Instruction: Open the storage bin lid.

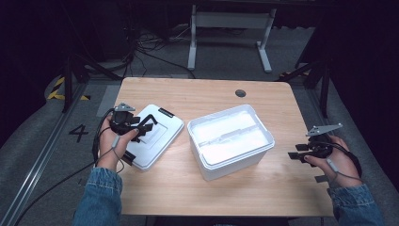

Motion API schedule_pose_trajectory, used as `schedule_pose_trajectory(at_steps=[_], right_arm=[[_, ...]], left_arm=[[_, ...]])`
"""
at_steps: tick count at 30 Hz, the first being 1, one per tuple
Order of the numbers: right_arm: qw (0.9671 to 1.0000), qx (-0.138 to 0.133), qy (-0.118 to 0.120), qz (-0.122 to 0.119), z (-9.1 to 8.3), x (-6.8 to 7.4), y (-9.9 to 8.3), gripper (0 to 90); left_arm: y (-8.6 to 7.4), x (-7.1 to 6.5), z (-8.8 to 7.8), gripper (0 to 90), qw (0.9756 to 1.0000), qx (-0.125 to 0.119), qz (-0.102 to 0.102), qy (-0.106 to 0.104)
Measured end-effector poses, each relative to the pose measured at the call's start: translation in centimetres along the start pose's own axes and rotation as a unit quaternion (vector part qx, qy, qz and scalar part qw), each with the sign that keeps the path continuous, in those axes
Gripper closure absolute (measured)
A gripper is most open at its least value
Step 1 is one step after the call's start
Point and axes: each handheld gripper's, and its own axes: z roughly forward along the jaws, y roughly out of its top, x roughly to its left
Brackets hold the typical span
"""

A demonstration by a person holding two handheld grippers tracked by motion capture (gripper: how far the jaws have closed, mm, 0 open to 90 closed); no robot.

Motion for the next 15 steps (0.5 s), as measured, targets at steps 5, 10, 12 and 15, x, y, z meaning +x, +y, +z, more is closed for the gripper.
schedule_pose_trajectory(at_steps=[5, 10, 12, 15], right_arm=[[1.0, 0.0, 0.0, -0.001, 0.0, 0.0, 0.0, 48.1], [1.0, 0.001, -0.001, -0.002, 0.1, 0.0, 0.1, 48.1], [1.0, -0.001, -0.001, -0.003, 0.1, 0.0, 0.1, 48.1], [1.0, -0.001, -0.002, -0.006, 0.2, 0.1, 0.4, 48.1]], left_arm=[[0.3, -2.4, -1.4, 36.0, 0.9996, 0.004, 0.021, -0.016], [0.2, -4.6, -2.6, 35.9, 0.999, -0.003, 0.03, -0.032], [-0.1, -5.5, -3.0, 35.7, 0.9988, 0.001, 0.034, -0.034], [-0.5, -6.4, -3.5, 35.6, 0.9984, 0.003, 0.042, -0.038]])
